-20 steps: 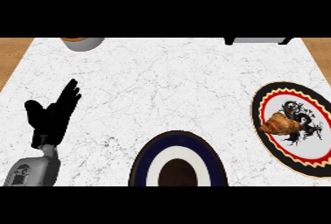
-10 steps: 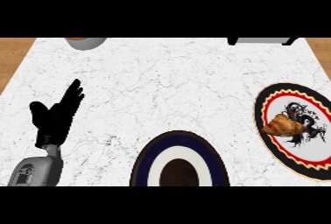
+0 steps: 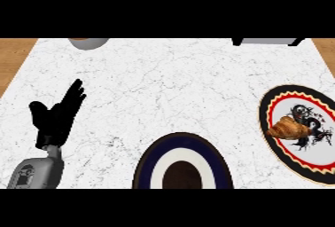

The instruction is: Pick the croissant from the plate and place it in the plate

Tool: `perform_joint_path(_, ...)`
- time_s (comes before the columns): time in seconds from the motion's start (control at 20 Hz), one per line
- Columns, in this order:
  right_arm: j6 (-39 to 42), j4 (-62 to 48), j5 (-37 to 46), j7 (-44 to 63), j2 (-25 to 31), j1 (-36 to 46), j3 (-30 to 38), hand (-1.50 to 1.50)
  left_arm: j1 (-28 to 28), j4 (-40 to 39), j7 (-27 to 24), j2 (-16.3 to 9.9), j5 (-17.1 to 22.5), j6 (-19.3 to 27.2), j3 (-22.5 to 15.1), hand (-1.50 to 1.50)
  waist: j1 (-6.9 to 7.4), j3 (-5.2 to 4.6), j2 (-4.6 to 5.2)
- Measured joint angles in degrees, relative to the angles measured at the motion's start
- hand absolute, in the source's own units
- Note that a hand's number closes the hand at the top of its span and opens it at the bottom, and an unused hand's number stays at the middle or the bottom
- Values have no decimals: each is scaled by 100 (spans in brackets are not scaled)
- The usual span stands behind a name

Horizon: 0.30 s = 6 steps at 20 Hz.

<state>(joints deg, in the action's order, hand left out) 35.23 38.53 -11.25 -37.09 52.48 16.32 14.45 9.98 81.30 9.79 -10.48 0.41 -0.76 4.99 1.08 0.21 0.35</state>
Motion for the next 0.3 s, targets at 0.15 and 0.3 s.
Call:
perform_joint_path(0.15, -108, -201, 124, -145, 63, 80, -77, -150, -13, -14, -23, -21, 24, -26, 37, 0, 18, 2, 8)
perform_joint_path(0.3, -192, -416, 249, -306, 164, 113, -152, -150, -34, 3, -34, -27, 28, -57, 30, 0, 31, 5, 13)
